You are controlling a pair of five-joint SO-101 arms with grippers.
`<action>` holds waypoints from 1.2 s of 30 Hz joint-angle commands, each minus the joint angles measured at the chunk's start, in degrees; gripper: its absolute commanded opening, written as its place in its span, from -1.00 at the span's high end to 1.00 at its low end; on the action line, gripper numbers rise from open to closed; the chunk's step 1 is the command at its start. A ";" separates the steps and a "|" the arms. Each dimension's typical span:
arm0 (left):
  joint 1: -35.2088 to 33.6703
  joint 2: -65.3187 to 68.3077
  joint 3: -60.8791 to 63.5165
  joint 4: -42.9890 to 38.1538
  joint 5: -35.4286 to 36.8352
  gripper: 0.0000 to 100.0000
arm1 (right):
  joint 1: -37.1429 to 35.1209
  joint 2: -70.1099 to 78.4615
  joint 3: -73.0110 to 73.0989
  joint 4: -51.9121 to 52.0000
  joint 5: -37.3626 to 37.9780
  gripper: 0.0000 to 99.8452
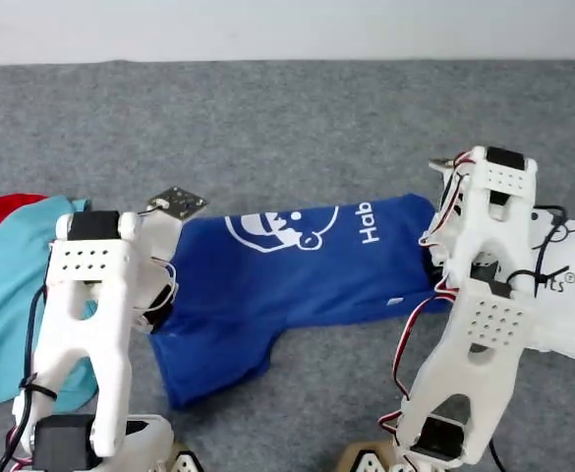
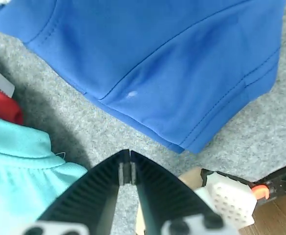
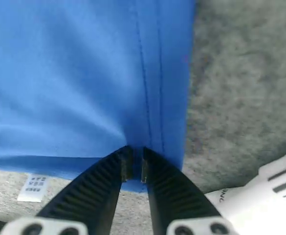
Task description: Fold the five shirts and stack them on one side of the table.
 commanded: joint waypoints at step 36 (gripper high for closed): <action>22.07 -1.67 14.64 -9.85 -13.80 0.70 | -2.24 -53.41 25.23 2.51 3.08 0.92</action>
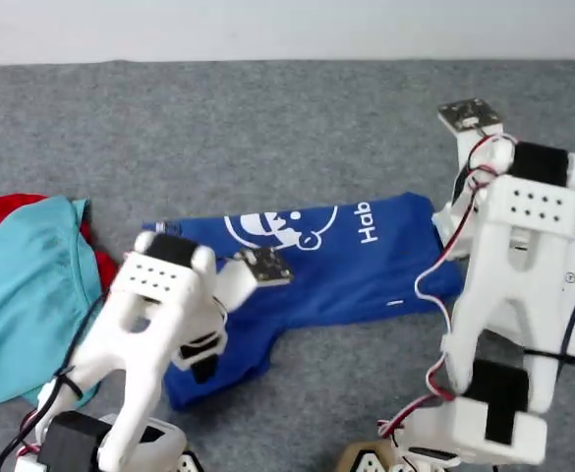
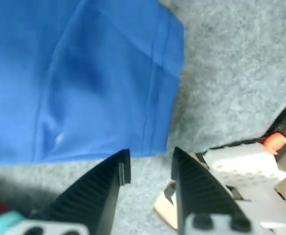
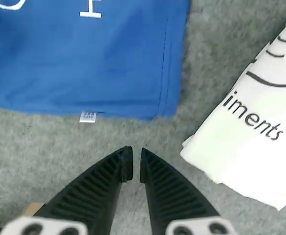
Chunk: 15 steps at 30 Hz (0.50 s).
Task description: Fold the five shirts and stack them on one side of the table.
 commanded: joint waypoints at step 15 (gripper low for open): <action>5.27 -1.49 16.57 -21.89 -0.53 0.60 | 9.01 -11.65 8.53 2.33 0.35 0.92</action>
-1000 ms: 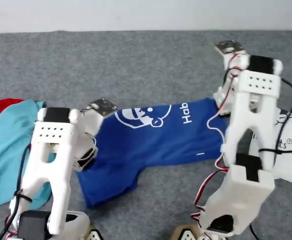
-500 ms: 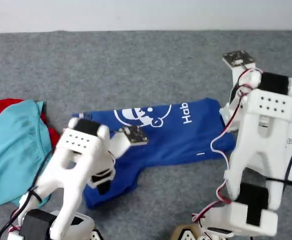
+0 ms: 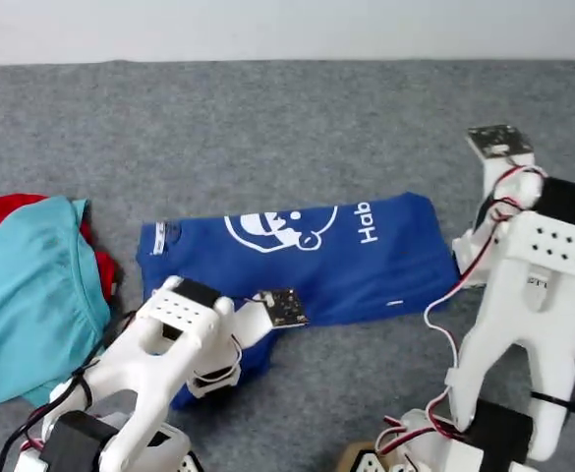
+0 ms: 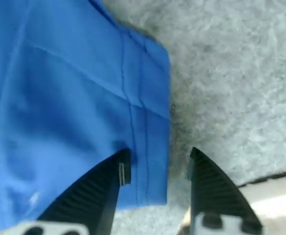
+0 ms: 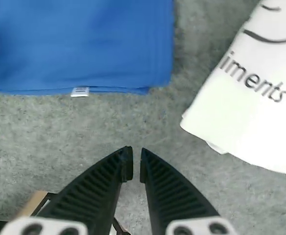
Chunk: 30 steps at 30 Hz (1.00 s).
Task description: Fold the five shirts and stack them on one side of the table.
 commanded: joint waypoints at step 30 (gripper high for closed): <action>0.00 -1.58 -22.29 10.11 -0.26 0.99 | 3.30 -2.68 -0.79 2.33 0.70 0.92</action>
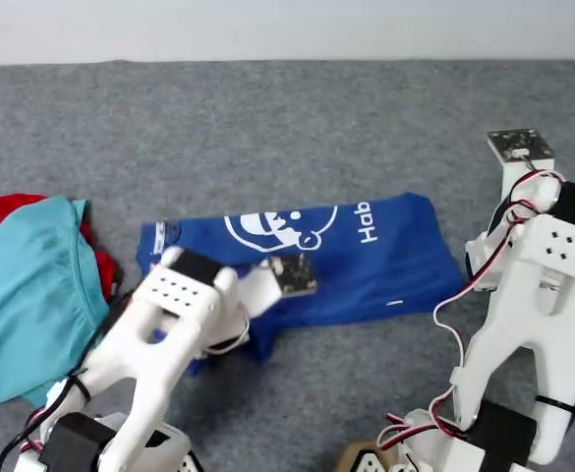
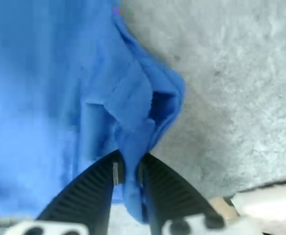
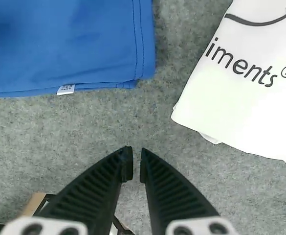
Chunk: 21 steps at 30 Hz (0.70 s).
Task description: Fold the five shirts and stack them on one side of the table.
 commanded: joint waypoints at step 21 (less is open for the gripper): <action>-0.35 5.89 -9.01 0.26 -3.43 0.99 | 0.57 -2.68 -0.79 2.33 0.70 0.92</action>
